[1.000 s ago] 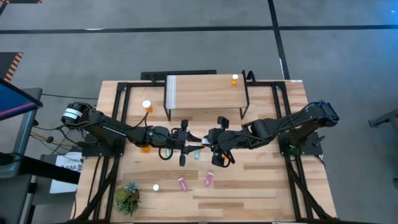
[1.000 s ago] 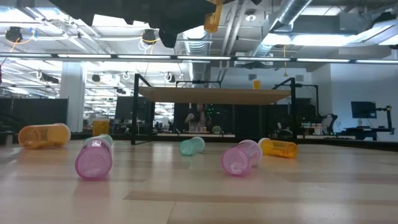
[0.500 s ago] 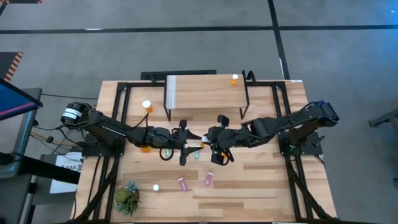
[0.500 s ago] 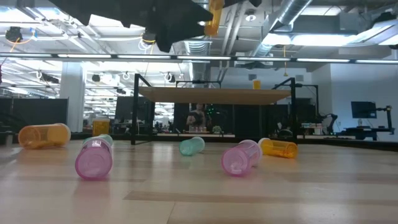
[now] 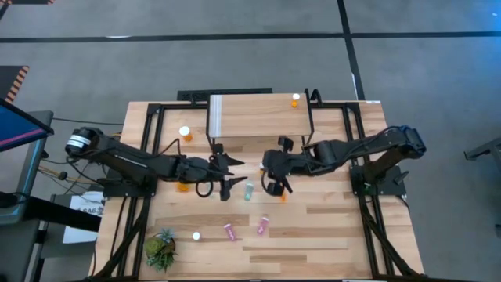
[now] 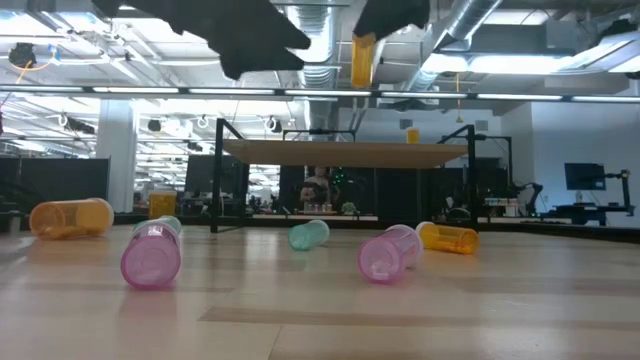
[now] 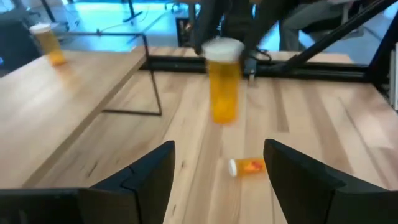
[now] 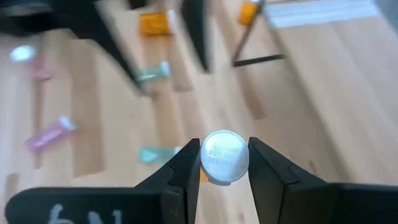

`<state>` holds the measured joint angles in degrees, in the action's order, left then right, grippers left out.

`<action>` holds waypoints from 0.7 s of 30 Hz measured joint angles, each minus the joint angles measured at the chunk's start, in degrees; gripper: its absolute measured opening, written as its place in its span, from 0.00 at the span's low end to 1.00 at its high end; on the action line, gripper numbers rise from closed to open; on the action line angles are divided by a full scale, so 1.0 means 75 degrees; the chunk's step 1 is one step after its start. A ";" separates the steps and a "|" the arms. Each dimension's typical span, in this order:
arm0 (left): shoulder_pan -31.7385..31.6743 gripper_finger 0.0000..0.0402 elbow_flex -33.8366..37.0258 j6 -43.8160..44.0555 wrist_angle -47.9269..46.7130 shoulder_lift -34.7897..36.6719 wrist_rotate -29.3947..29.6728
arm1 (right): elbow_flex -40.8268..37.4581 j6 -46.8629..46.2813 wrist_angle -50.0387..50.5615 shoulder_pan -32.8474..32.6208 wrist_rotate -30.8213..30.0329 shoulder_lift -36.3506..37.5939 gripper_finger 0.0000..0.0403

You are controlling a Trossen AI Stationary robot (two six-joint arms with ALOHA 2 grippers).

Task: Pick and place medicine bottles onto shelf by color
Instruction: Put the bottom small orange pill bottle on the shelf aligned with the other small orange pill bottle

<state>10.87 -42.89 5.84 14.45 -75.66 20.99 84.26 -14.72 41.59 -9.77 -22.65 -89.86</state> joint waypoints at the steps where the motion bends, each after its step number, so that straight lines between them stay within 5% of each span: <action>1: 0.0014 0.58 0.0000 0.0033 -0.0061 0.0092 0.0044 | 0.0039 0.0000 0.0074 0.0136 -0.0001 0.0007 0.31; 21: 0.0137 0.58 0.0000 -0.0087 -0.0209 0.0207 0.0094 | 0.0283 0.0629 0.1452 0.3517 0.0226 0.0853 0.32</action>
<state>11.90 -42.89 5.19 12.89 -74.11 21.69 86.39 -10.00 52.48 16.61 -20.95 -83.45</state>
